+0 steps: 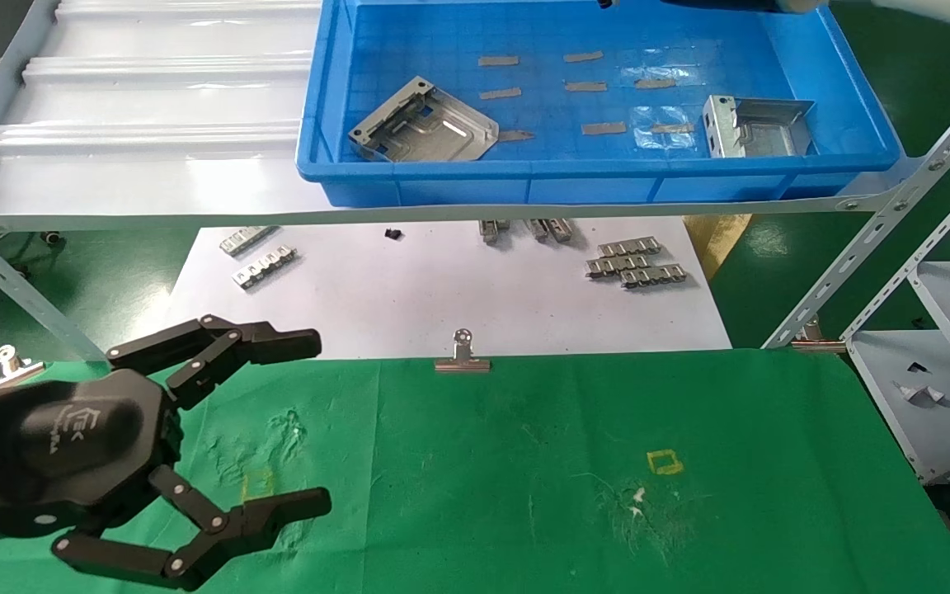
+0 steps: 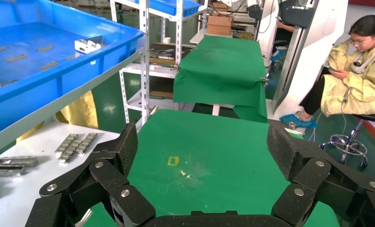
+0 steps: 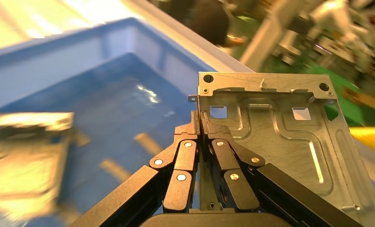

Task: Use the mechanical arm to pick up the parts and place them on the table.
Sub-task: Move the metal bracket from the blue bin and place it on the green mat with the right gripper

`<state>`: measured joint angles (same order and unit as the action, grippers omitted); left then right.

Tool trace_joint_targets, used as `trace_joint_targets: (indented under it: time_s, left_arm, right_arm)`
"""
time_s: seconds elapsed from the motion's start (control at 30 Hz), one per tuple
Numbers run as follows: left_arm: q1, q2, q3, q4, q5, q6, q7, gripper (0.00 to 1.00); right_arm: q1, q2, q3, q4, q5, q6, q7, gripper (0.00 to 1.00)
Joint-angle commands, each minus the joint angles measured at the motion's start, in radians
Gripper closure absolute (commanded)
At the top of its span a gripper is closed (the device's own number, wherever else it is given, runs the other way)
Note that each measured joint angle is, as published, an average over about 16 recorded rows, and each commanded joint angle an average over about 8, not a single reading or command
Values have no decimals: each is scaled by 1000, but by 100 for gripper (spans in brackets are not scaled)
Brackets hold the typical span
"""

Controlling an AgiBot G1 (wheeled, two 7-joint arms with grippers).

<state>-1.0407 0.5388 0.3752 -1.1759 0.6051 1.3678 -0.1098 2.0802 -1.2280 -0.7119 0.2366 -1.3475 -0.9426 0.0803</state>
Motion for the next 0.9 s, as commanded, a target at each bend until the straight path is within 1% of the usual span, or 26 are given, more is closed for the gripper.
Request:
trace_joint_targets:
  time_s: [0.03, 0.27, 0.37, 0.43, 0.5, 0.57, 0.8, 0.9]
  left_arm:
    - [0, 0, 0, 0, 0, 0, 0, 0]
    - [0, 0, 0, 0, 0, 0, 0, 0]
    - [0, 0, 0, 0, 0, 0, 0, 0]
    - [0, 0, 0, 0, 0, 0, 0, 0]
    - [0, 0, 0, 0, 0, 0, 0, 0]
    - [0, 0, 0, 0, 0, 0, 0, 0]
    - [0, 0, 0, 0, 0, 0, 0, 0]
    - [0, 0, 0, 0, 0, 0, 0, 0]
  right_arm:
    - [20, 33, 8, 7, 15, -74, -24, 100]
    - [65, 133, 2, 49, 40, -435, -178, 100]
    - [84, 162, -7, 58, 41, -555, -231, 100]
    - [88, 180, -17, 69, 45, -607, -249, 100]
    - [82, 202, -33, 98, 56, -643, -260, 100]
    - [65, 234, -60, 149, 80, -661, -262, 100]
    - [-30, 409, -216, 455, 250, -664, -226, 100]
    - [-59, 468, -288, 559, 302, -658, -215, 100]
